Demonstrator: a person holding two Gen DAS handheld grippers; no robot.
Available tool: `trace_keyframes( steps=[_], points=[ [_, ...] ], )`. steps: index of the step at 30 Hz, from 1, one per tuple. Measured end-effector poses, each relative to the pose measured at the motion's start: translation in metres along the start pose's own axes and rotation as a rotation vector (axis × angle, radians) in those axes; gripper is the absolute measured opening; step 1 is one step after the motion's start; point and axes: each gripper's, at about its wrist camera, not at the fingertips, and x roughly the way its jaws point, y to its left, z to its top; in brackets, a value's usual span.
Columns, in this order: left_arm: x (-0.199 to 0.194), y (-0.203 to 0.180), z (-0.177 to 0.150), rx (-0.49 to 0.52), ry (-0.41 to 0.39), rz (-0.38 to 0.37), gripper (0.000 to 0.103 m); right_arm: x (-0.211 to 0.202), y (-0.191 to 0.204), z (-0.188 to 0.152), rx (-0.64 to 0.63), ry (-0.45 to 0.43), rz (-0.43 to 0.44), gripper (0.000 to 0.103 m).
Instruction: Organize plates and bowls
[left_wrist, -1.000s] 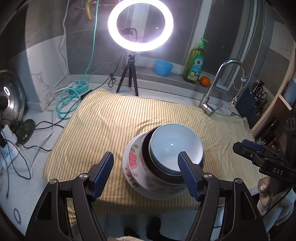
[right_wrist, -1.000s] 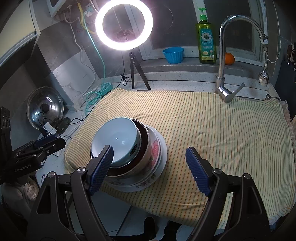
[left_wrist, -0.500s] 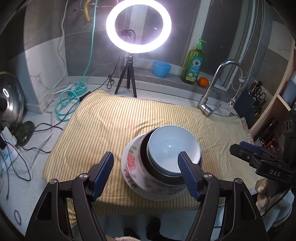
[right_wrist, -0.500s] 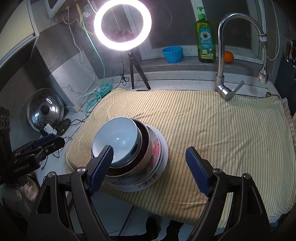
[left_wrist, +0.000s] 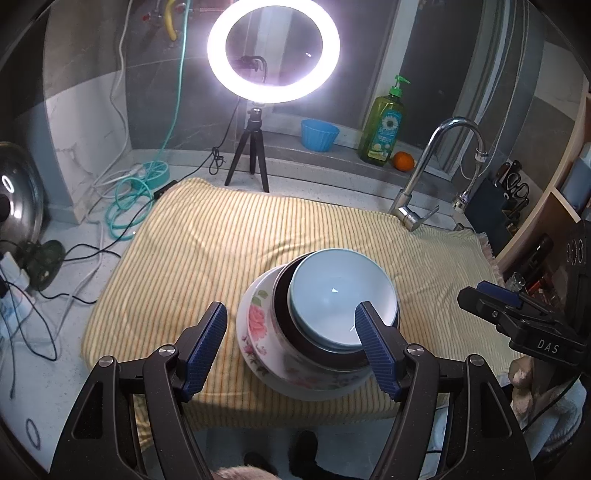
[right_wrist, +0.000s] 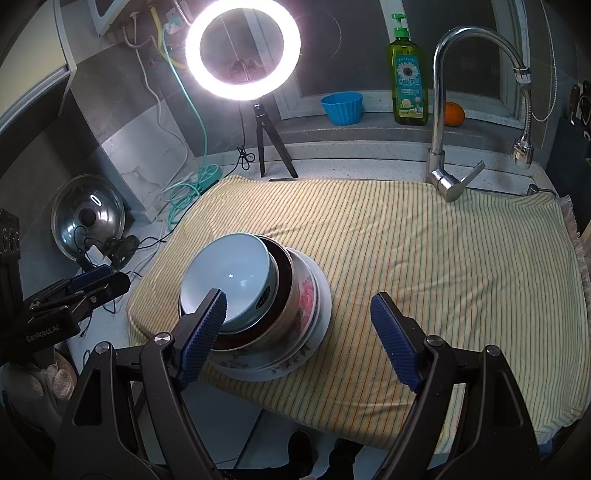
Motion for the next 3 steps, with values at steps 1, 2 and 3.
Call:
trace_keyframes(
  steps=[1, 2, 3],
  points=[
    [-0.0001, -0.0012, -0.0002, 0.005, -0.003, 0.000, 0.072, 0.0000, 0.0000, 0.0000, 0.000, 0.000, -0.001, 0.083],
    [-0.0003, -0.0018, -0.0001, 0.007, -0.009, 0.000, 0.072, 0.0004, -0.0004, 0.0003, 0.000, 0.000, -0.001, 0.083],
    [-0.0002, -0.0021, 0.0002, 0.007, -0.012, 0.003, 0.072, 0.0010, -0.0007, 0.0000, 0.002, 0.000, -0.001, 0.083]
  ],
)
